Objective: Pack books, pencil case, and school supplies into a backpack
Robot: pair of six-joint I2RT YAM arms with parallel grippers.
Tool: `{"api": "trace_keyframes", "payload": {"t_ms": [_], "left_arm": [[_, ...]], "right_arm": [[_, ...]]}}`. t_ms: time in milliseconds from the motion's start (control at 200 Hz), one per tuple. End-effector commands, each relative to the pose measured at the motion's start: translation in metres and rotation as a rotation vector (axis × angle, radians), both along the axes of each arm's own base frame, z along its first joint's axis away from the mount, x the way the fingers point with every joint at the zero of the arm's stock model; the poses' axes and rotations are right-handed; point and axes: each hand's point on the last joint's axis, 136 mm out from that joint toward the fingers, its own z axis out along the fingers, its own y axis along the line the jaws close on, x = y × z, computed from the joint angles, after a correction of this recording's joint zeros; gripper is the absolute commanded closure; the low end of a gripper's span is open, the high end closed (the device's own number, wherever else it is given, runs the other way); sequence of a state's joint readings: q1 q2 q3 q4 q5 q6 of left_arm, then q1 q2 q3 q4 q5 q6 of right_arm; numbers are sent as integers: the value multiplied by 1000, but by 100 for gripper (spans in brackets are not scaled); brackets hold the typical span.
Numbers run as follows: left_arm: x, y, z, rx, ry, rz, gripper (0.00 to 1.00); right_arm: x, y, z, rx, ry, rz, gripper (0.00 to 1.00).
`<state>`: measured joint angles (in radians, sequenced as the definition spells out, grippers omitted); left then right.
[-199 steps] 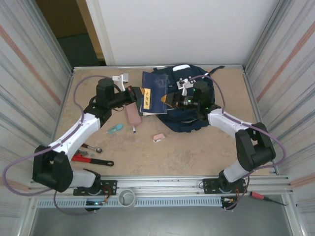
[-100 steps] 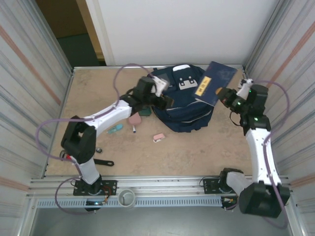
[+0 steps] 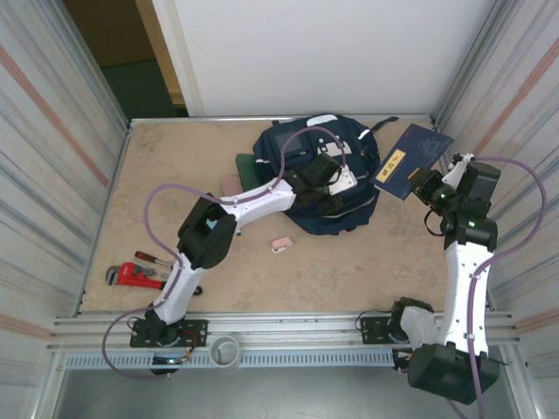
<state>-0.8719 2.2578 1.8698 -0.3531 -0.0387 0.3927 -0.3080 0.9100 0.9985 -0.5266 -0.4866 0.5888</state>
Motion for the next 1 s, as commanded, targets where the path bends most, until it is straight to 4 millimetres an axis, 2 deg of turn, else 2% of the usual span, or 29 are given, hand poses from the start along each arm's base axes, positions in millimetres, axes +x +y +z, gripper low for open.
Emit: {"api": "trace_keyframes", "payload": {"t_ms": [0, 120, 165, 230, 260, 406, 586, 761, 882, 997], "left_arm": [[11, 3, -2, 73, -33, 5, 45], [13, -2, 1, 63, -38, -11, 62], [12, -4, 5, 50, -40, -23, 73], [12, -7, 18, 20, -53, -33, 95], [12, -9, 24, 0, -58, -37, 100], [12, -10, 70, -151, -48, -64, 100], [20, 4, 124, -405, 96, -91, 100], [31, 18, 165, -645, 266, -121, 100], [35, 26, 187, -761, 340, -155, 100], [36, 30, 196, -792, 362, -178, 100]], "right_arm": [[-2, 9, 1, -9, -15, 65, 100], [-8, 12, -10, -4, 18, 81, 100], [-11, 14, -14, 0, 29, 86, 100], [-17, 17, -19, 10, 46, 93, 100], [-20, 19, -20, 18, 50, 101, 100], [-38, 32, -21, 66, 61, 131, 100], [-66, 43, -22, 75, 90, 135, 100], [-86, 70, -41, 109, 173, 230, 100], [-86, 89, -57, 152, 209, 308, 100], [-69, 106, -65, 231, 194, 368, 100]]}}
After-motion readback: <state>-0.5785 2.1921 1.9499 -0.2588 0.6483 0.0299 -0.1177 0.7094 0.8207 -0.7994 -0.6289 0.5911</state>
